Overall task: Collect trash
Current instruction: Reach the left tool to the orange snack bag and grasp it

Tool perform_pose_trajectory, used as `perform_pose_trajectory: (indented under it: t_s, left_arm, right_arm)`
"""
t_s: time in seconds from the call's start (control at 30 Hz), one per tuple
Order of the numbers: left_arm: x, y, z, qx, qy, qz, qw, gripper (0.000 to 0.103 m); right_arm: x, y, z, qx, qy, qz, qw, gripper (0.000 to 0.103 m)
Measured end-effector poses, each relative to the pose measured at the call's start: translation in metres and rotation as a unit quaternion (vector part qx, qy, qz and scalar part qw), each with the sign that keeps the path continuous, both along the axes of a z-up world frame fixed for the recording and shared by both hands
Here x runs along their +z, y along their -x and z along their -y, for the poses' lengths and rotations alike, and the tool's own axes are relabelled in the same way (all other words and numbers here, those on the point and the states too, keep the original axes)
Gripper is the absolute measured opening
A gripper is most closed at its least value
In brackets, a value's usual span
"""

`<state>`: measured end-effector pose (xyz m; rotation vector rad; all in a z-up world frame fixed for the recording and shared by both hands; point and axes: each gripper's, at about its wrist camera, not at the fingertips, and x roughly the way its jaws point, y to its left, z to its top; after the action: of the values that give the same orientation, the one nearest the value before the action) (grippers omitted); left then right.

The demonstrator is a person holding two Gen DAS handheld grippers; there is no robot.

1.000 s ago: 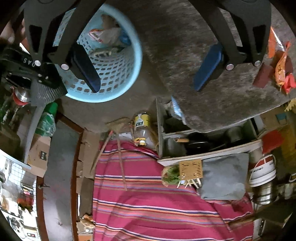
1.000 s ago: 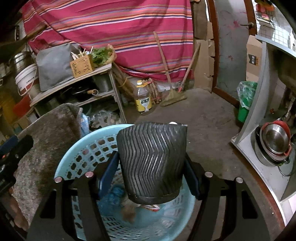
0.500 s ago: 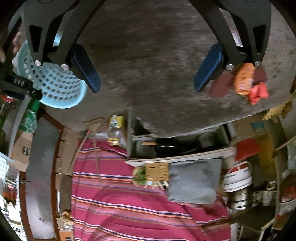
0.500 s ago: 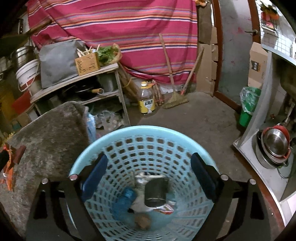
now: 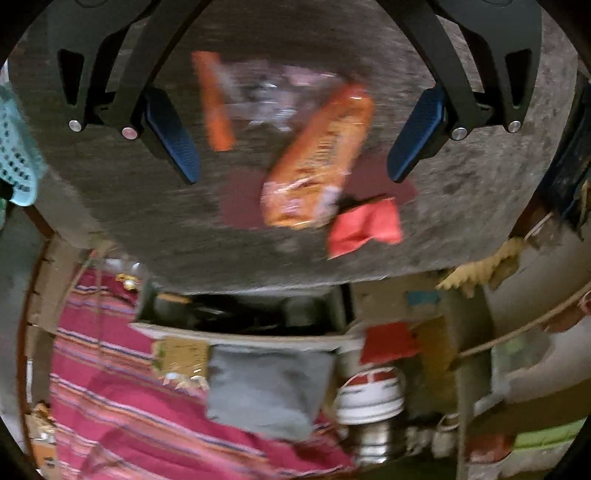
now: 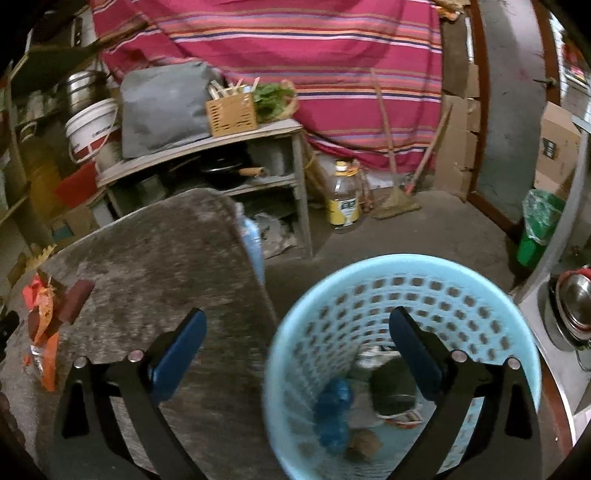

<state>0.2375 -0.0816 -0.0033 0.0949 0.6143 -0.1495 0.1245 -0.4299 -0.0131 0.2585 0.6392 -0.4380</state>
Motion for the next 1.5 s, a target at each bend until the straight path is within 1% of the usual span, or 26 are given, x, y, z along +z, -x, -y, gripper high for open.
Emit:
perform_pose_trajectory:
  t_s: [0.13,0.23,0.37,0.43,0.47,0.53,0.57,0.6,0.63,0.67,0.7,0.73,0.77,0.8,0.83,0.9,1.07,1.1,1.13,1.2,1.23,1.27,1.33,1.4,1.47,1.5]
  left_arm:
    - [-0.02,-0.025,-0.022,0.028,-0.016,-0.038,0.9987,0.097]
    - [-0.036,-0.039,-0.029,0.017,-0.009,-0.075,0.997,0.097]
    - [-0.049,-0.052,-0.031,0.011,-0.005,-0.099,0.995,0.097]
    - [-0.055,-0.056,-0.031,0.004,0.003,-0.115,0.9934,0.091]
    - [-0.058,-0.058,-0.031,0.001,0.007,-0.121,0.9926,0.084]
    - [-0.059,-0.059,-0.032,0.0,0.008,-0.121,0.9927,0.082]
    - [-0.058,-0.058,-0.031,-0.002,0.009,-0.116,0.9932,0.075]
    - [-0.055,-0.055,-0.031,-0.005,0.007,-0.11,0.9939,0.062]
    - [-0.053,-0.052,-0.03,-0.004,0.0,-0.102,0.9948,0.053]
    - [-0.051,-0.05,-0.031,-0.002,-0.007,-0.098,0.9952,0.039]
    - [-0.05,-0.048,-0.033,-0.003,-0.006,-0.095,0.9954,0.031]
    - [-0.049,-0.047,-0.036,-0.005,0.001,-0.094,0.9956,0.026]
    - [-0.048,-0.046,-0.038,-0.005,0.004,-0.095,0.9955,0.012]
    - [-0.048,-0.046,-0.041,-0.004,0.007,-0.098,0.9952,0.003]
    - [-0.048,-0.045,-0.046,-0.004,0.014,-0.1,0.9949,0.002]
    - [-0.046,-0.043,-0.052,-0.003,0.023,-0.1,0.9948,0.001]
    - [-0.044,-0.034,-0.062,-0.003,0.025,-0.102,0.9944,0.001]
    - [-0.045,-0.033,-0.063,-0.001,0.025,-0.102,0.9944,0.005]
    - [-0.046,-0.033,-0.063,-0.001,0.024,-0.105,0.9941,0.012]
    - [-0.048,-0.032,-0.062,0.001,0.024,-0.107,0.994,0.057]
    - [-0.049,-0.031,-0.06,0.002,0.022,-0.106,0.9942,0.064]
    - [-0.049,-0.031,-0.058,-0.001,0.019,-0.105,0.9943,0.067]
    - [-0.052,-0.031,-0.052,-0.011,0.019,-0.112,0.9934,0.067]
    - [-0.059,-0.033,-0.047,-0.014,0.007,-0.124,0.9921,0.066]
    - [-0.061,-0.034,-0.048,-0.016,0.013,-0.132,0.9911,0.065]
    - [-0.061,-0.033,-0.048,-0.016,0.017,-0.135,0.9905,0.062]
  right_arm:
    - [0.0,-0.017,-0.021,0.016,-0.001,0.0,1.0,0.097]
    - [-0.001,-0.029,-0.036,0.027,0.001,-0.004,1.0,0.097]
    - [-0.004,-0.041,-0.052,0.041,0.015,-0.014,0.999,0.097]
    - [-0.005,-0.045,-0.058,0.046,0.02,-0.02,0.999,0.097]
    - [-0.006,-0.046,-0.061,0.047,0.021,-0.022,0.998,0.097]
    - [-0.008,-0.048,-0.063,0.049,0.021,-0.025,0.998,0.097]
    - [-0.008,-0.049,-0.065,0.05,0.021,-0.025,0.998,0.097]
    - [-0.008,-0.049,-0.067,0.052,0.021,-0.026,0.998,0.097]
    - [-0.007,-0.05,-0.067,0.053,0.022,-0.027,0.998,0.097]
    - [-0.007,-0.05,-0.068,0.054,0.024,-0.027,0.998,0.097]
    - [-0.007,-0.05,-0.07,0.058,0.025,-0.027,0.998,0.097]
    - [-0.006,-0.051,-0.071,0.061,0.026,-0.027,0.997,0.097]
    - [-0.007,-0.051,-0.073,0.063,0.027,-0.027,0.997,0.097]
    - [-0.006,-0.051,-0.075,0.065,0.029,-0.027,0.997,0.097]
    - [-0.006,-0.051,-0.076,0.068,0.031,-0.027,0.997,0.097]
    - [-0.005,-0.051,-0.079,0.071,0.033,-0.027,0.997,0.097]
    - [-0.005,-0.052,-0.085,0.081,0.035,-0.027,0.996,0.097]
    - [-0.006,-0.053,-0.086,0.083,0.037,-0.029,0.995,0.097]
    - [-0.006,-0.053,-0.088,0.085,0.04,-0.031,0.995,0.097]
    - [-0.007,-0.053,-0.089,0.086,0.044,-0.034,0.995,0.097]
    - [-0.008,-0.053,-0.091,0.087,0.047,-0.035,0.994,0.097]
    - [-0.008,-0.054,-0.091,0.088,0.049,-0.036,0.994,0.097]
    - [-0.008,-0.054,-0.092,0.088,0.051,-0.037,0.994,0.097]
    - [-0.008,-0.054,-0.093,0.088,0.052,-0.039,0.994,0.097]
    - [-0.008,-0.054,-0.093,0.088,0.051,-0.04,0.994,0.097]
    - [-0.009,-0.054,-0.094,0.089,0.052,-0.041,0.994,0.097]
